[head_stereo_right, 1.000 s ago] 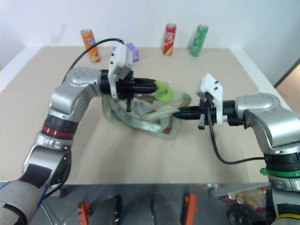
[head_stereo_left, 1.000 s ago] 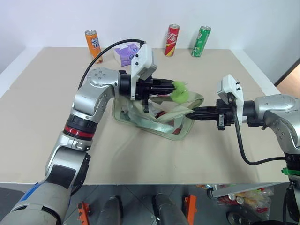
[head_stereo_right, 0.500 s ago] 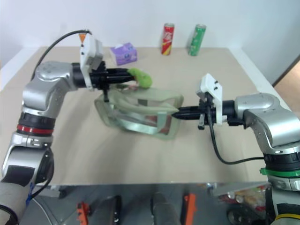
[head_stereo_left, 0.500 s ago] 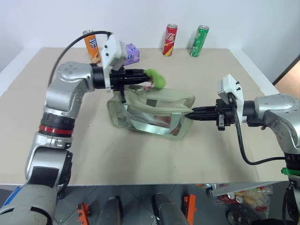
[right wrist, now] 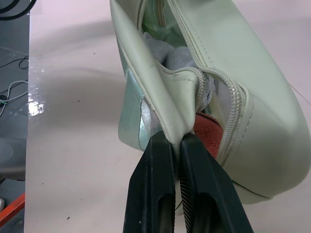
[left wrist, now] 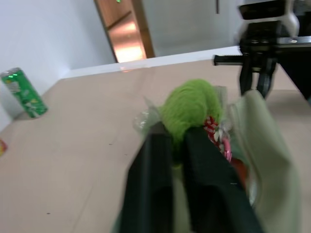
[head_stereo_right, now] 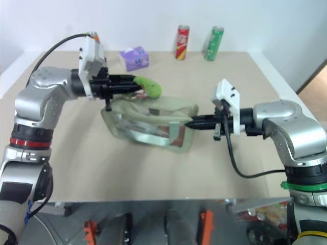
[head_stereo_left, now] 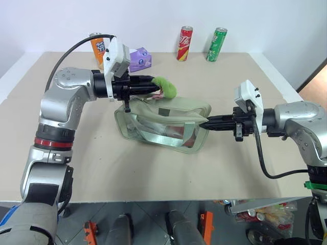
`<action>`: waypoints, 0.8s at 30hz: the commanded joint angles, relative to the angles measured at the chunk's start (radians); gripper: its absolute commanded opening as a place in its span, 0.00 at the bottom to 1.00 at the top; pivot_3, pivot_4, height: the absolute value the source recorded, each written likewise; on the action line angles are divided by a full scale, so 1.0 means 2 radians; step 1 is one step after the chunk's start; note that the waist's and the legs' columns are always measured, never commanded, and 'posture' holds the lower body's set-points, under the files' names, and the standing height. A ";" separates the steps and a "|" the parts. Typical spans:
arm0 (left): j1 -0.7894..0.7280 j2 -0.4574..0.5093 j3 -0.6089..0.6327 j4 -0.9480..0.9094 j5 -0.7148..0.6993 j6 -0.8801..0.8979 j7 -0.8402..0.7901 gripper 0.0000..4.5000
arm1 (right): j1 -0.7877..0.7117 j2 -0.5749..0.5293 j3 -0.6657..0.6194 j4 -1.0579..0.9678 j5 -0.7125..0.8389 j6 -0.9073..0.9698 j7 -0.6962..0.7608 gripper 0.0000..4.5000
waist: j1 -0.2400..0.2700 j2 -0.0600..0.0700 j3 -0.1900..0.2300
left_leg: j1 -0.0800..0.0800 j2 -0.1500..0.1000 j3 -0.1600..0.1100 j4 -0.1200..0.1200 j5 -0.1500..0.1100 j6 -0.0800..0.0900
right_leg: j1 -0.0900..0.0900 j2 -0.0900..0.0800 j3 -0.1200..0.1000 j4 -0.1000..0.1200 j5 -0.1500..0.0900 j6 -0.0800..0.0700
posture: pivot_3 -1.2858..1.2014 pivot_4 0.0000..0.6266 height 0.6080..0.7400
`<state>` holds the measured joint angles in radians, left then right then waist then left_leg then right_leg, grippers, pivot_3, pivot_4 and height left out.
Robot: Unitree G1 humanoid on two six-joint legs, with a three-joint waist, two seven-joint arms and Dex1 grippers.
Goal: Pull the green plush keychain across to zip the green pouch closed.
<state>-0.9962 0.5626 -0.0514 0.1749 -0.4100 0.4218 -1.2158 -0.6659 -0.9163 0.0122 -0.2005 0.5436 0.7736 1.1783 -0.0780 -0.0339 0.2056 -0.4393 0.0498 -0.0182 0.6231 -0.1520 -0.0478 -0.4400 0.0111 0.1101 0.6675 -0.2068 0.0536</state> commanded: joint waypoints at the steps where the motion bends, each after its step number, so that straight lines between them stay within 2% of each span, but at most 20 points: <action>1: -0.004 0.018 0.012 -0.021 -0.011 0.017 -0.006 0.45 | -0.011 -0.001 -0.005 -0.007 0.003 -0.006 0.001 0.00 | 0.000 0.000 0.000 | 0.000 0.000 0.000 0.000 0.000 0.000 | 0.000 0.000 0.000 0.000 0.000 0.000 | 0.52 0.24 1.00; 8: 0.009 0.038 0.029 -0.052 -0.037 0.036 -0.012 0.98 | -0.015 0.000 -0.002 -0.006 0.002 -0.005 0.002 0.00 | 0.000 0.000 0.000 | 0.000 0.000 0.000 0.000 0.000 0.000 | 0.000 0.000 0.000 0.000 0.000 0.000 | 0.52 0.24 1.00; 10: 0.012 0.042 0.036 -0.058 -0.049 0.051 -0.009 0.99 | -0.016 0.000 -0.001 -0.004 0.002 -0.005 0.002 0.00 | 0.000 0.000 0.000 | 0.000 0.000 0.000 0.000 0.000 0.000 | 0.000 0.000 0.000 0.000 0.000 0.000 | 0.52 0.24 1.00; 14: 0.026 0.080 0.094 -0.063 -0.080 0.077 0.010 0.99 | -0.021 0.002 0.006 0.000 0.001 -0.006 0.005 0.00 | -0.003 0.000 0.000 | 0.000 0.000 0.000 0.000 0.000 0.000 | 0.000 0.000 0.000 0.000 0.000 -0.001 | 0.52 0.24 1.00; 19: 0.090 0.151 0.138 -0.074 -0.081 0.067 -0.002 0.99 | -0.024 0.002 0.010 0.007 -0.001 -0.010 0.009 0.00 | -0.006 0.000 0.000 | 0.001 0.001 0.000 -0.001 0.000 0.000 | 0.000 0.000 0.000 0.000 0.000 -0.001 | 0.52 0.24 1.00; 24: 0.168 0.188 0.160 -0.068 -0.085 0.071 -0.018 0.99 | -0.027 0.006 0.014 0.014 -0.004 -0.012 0.014 0.00 | -0.006 0.000 0.000 | 0.000 0.001 0.000 -0.001 0.000 0.000 | 0.000 0.000 0.000 0.000 -0.001 -0.003 | 0.52 0.24 1.00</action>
<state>-0.6747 0.9112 0.2362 0.0583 -0.5715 0.5700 -1.2361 -0.6993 -0.9050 0.0417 -0.1645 0.5329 0.7619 1.1972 -0.0893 -0.0339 0.2056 -0.4385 0.0510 -0.0177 0.6220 -0.1519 -0.0477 -0.4403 0.0109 0.1092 0.6676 -0.2097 0.0483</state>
